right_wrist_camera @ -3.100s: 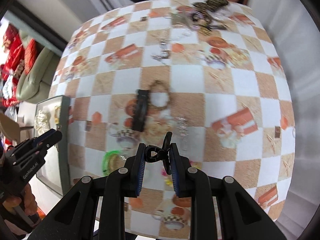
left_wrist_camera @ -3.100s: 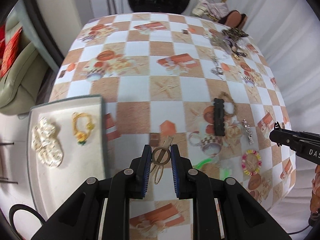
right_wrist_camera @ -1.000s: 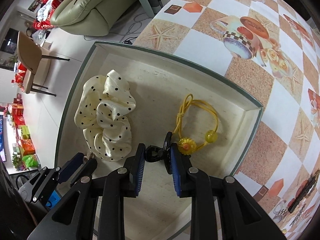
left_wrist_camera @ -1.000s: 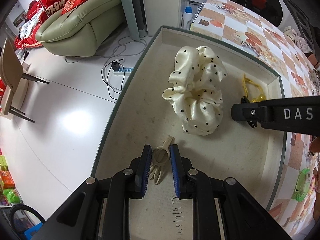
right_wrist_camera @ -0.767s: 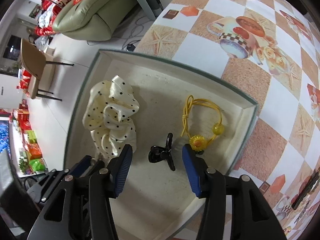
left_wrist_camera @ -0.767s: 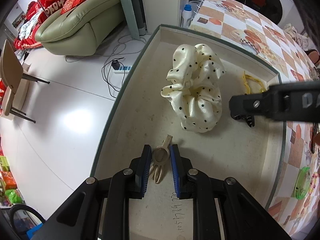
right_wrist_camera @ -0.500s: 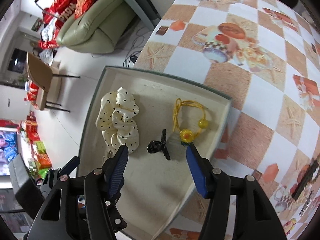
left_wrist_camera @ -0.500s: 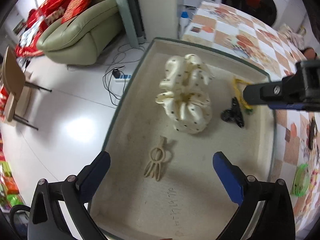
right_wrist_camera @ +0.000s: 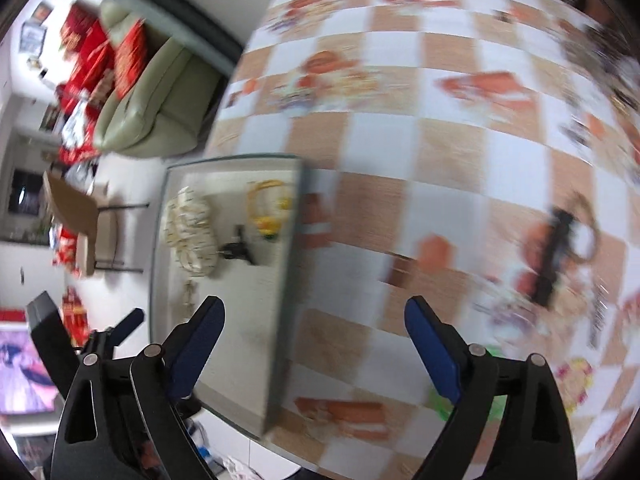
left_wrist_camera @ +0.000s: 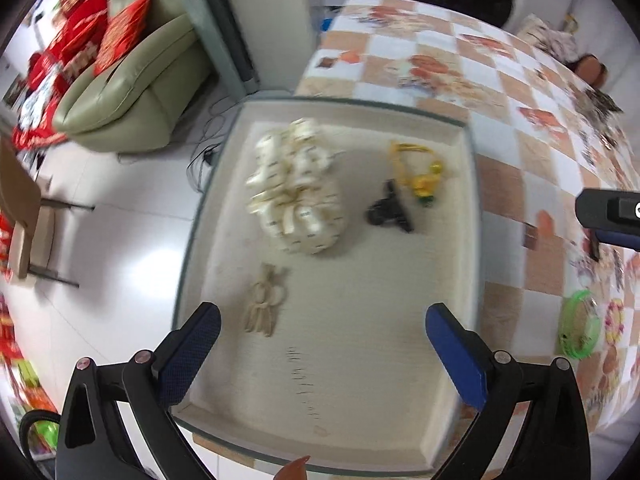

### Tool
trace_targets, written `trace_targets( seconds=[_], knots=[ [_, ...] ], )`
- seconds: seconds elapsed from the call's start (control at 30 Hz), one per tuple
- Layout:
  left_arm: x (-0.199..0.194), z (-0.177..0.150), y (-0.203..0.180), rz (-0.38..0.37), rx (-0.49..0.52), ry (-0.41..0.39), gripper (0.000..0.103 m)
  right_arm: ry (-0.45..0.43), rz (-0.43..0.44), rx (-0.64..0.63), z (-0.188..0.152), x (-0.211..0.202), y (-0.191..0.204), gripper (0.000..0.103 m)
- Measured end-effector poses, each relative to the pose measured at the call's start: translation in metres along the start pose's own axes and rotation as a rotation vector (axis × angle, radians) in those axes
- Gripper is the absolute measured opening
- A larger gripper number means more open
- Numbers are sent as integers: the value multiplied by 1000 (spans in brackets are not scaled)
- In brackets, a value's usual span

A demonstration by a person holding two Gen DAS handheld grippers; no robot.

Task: Organize jewelry
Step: 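Move both tools back over the table toward the green bangle and star hairpin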

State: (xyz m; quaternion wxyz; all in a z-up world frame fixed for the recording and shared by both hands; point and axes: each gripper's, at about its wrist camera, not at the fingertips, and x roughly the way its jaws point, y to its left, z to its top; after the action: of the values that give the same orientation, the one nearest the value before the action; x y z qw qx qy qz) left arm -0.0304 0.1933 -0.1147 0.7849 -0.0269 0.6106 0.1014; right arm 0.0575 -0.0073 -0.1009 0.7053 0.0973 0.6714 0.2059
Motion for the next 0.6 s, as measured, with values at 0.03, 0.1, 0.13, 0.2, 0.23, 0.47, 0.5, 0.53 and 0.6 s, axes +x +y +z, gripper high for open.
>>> trace_targets(
  seconds=[0.03, 0.1, 0.13, 0.2, 0.23, 0.47, 0.5, 0.53, 0.6],
  knots=[
    [-3, 1, -6, -1, 16, -4, 103, -9, -7, 15, -3, -6, -10, 93],
    [-9, 5, -22, -9, 51, -12, 103, -26, -27, 54, -12, -18, -33, 93],
    [-12, 8, -32, -19, 72, -15, 103, -32, -34, 74, -15, -21, -41, 93],
    [-16, 10, -47, -34, 102, -19, 103, -48, -53, 122, -24, -32, -64, 93],
    [-19, 12, -55, -43, 120, -21, 103, -54, -60, 141, -28, -37, -74, 93],
    [-32, 21, -119, -104, 235, -28, 103, -81, -127, 279, -66, -69, -149, 93],
    [-32, 22, -126, -110, 249, -26, 103, -80, -143, 303, -72, -73, -162, 93],
    [-32, 22, -136, -116, 266, -23, 103, -78, -154, 319, -75, -75, -169, 93],
    [-31, 21, -150, -123, 289, -18, 103, -76, -179, 357, -85, -80, -188, 93]
  ],
)
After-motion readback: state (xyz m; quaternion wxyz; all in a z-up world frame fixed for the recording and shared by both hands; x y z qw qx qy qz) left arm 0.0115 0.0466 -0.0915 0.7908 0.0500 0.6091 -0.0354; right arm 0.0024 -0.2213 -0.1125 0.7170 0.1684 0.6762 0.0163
